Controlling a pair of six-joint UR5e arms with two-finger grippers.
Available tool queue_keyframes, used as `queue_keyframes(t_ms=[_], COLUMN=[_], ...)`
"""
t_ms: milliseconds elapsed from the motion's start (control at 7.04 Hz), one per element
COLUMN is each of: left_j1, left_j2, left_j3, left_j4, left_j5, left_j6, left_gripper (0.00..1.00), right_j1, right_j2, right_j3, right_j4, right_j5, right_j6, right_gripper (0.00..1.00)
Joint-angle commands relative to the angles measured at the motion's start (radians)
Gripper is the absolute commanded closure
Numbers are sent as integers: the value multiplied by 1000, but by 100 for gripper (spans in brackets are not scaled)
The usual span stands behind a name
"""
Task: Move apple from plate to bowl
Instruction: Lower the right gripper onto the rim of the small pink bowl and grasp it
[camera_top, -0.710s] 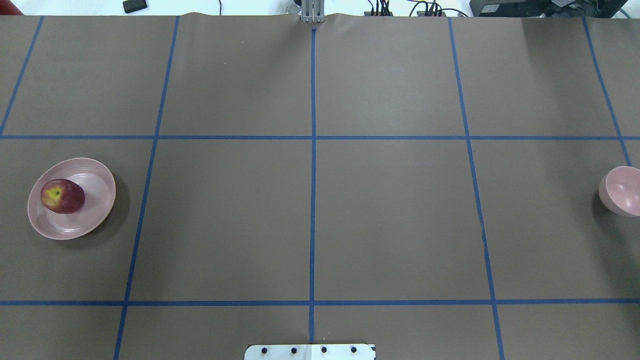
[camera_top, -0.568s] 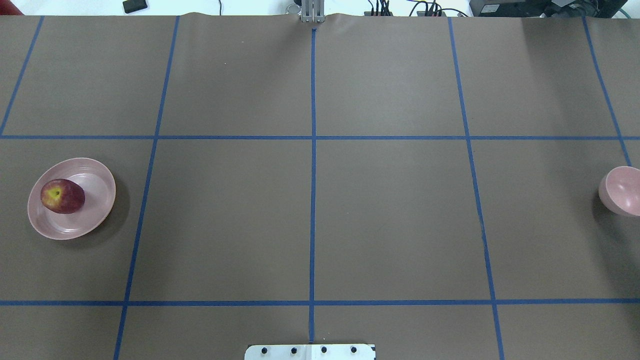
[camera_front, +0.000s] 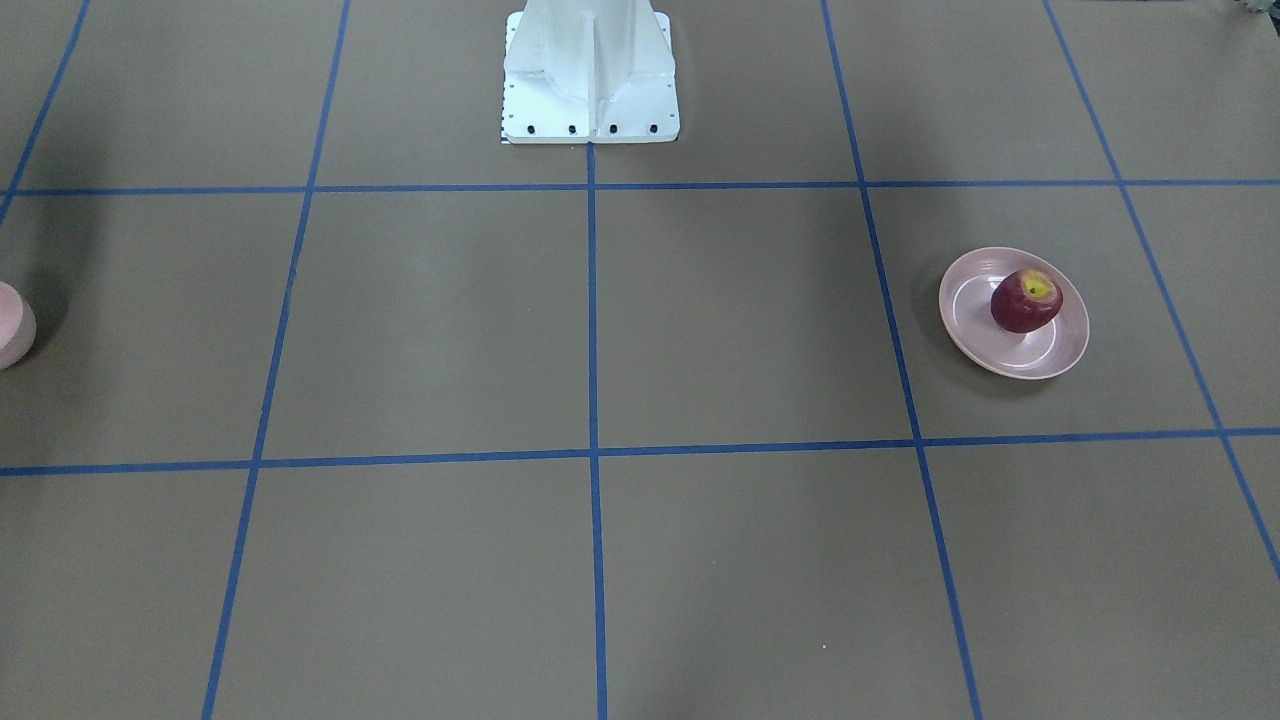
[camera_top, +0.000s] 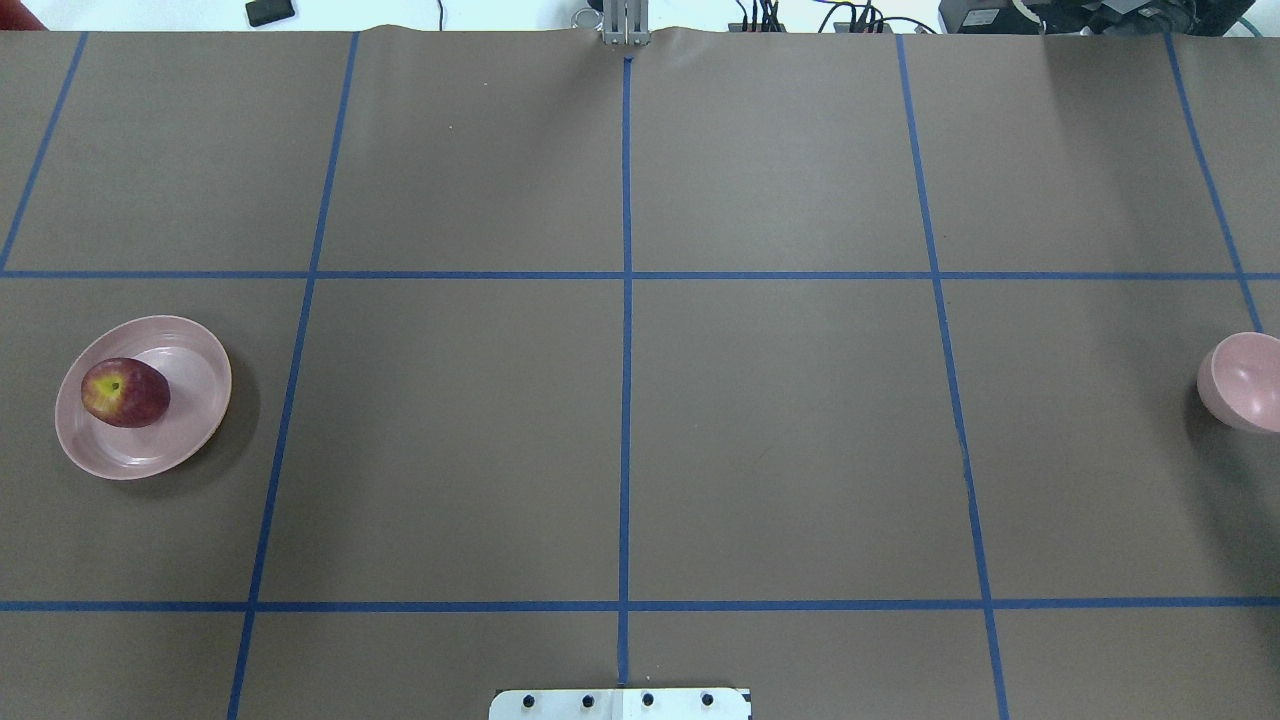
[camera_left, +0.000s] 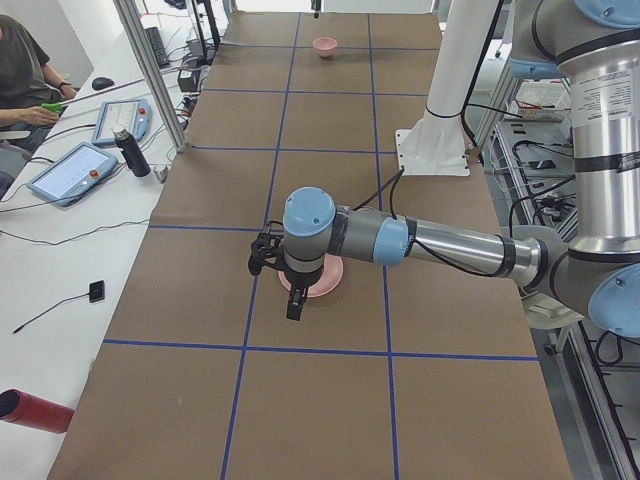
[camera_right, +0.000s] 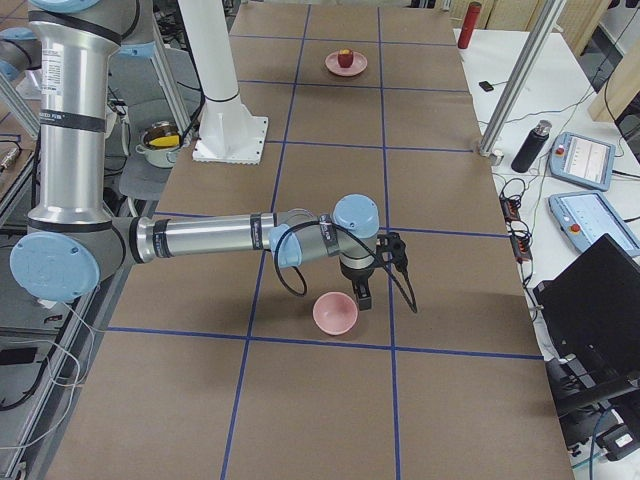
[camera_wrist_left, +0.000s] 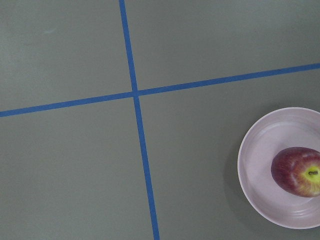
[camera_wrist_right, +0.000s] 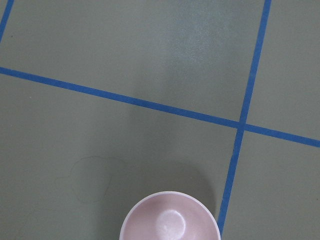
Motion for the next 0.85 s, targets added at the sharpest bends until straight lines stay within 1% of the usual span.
queue_keyframes(t_ms=[0, 426, 568, 710], left_j1=[1, 1, 1, 1], left_j2=[13, 16, 16, 16], left_j3=[-1, 7, 5, 5], left_j4=[-6, -9, -7, -6], left_j5=[1, 1, 0, -2], left_j6=[8, 7, 2, 1], left_gripper=[1, 2, 1, 1], right_j1=[0, -6, -15, -59], right_j2=[4, 9, 10, 11], right_j3=[-29, -105, -171, -278], right_j4=[0, 0, 71, 253], right_j5=[-1, -1, -1, -1], right_j6=[-2, 1, 21, 132], right_gripper=[0, 0, 0, 0])
